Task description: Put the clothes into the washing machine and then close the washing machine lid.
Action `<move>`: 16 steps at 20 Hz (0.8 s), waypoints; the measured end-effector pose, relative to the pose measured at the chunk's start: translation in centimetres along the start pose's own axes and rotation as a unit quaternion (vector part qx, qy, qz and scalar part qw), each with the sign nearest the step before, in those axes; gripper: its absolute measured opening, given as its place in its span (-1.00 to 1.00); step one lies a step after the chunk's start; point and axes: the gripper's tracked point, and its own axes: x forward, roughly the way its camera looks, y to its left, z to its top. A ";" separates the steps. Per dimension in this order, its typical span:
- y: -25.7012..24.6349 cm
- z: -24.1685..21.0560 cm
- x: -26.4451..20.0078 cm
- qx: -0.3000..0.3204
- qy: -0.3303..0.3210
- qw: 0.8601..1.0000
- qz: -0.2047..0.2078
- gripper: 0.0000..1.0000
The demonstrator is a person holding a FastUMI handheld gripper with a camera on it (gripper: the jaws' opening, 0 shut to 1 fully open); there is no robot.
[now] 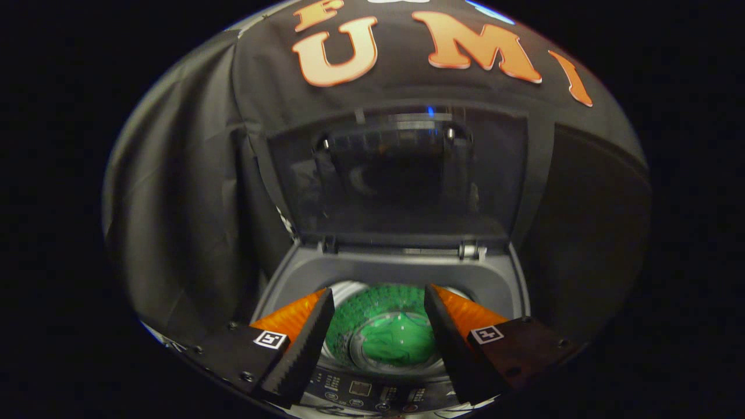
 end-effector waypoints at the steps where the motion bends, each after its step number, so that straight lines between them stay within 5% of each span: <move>1: -0.1 2.8 -1.0 -0.003 -0.035 0.999 0.001 0.97; 5: -2.0 15.4 -4.7 -0.001 -0.144 0.989 -0.011 0.97; 8: -4.0 22.1 -4.6 0.006 -0.164 0.986 -0.018 0.96; 16: -9.1 24.8 4.1 -0.015 -0.107 0.992 -0.069 0.96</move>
